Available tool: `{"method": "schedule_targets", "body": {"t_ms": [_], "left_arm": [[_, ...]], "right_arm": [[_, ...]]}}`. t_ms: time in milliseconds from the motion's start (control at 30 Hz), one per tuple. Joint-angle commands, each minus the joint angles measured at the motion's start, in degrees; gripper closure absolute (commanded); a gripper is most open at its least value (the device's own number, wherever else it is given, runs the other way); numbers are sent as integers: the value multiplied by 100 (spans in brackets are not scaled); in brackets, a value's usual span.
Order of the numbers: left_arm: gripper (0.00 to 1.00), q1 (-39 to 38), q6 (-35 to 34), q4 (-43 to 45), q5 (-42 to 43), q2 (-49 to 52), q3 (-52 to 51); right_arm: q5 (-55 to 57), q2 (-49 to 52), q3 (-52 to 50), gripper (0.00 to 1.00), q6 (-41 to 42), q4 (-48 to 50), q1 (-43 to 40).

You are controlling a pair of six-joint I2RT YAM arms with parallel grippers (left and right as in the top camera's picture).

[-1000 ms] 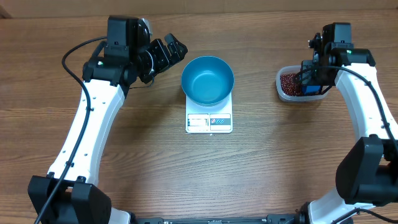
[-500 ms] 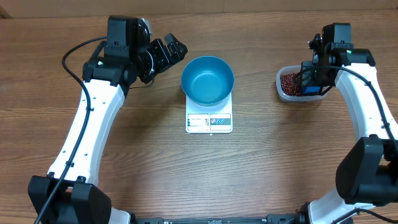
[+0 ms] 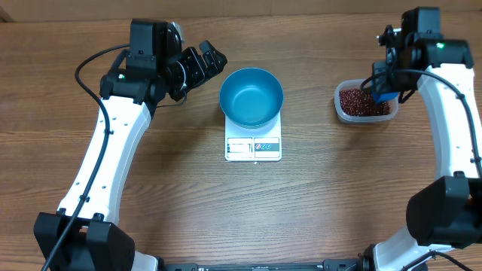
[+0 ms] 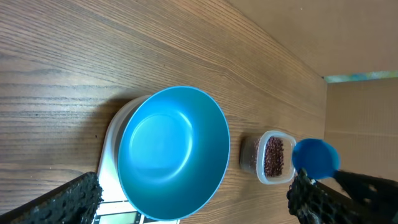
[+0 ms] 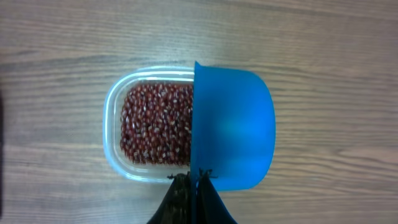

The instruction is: Scoop item into bowl and weigh 150g on scale

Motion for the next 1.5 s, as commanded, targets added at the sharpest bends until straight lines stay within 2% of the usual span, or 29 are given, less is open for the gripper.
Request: {"method": "schedule_targets", "body": {"t_ms": [0,233,467,900,1200,1333,1467], "left_arm": [[0,-33,149,2,-35,9,15],[1,-33,149,2,-35,9,15],[0,-33,149,2,-35,9,15],[1,-33,149,2,-35,9,15],[1,-33,149,2,-35,9,15],[0,-33,149,2,-35,9,15],[0,-33,149,2,-35,9,15]], "right_arm": [[127,-31,564,96,-428,-243,22],[271,-31,1497,96,-662,-1088,22],[319,118,1451,96,-981,-1303,26],[433,682,1449,96,-999,-1521,234],[1078,1285,1449,96,-820,-1432,529],[1775,1456,1449,96,-507,-1408,634],[1786,1541,1449,96,-345,-1388,667]]}}
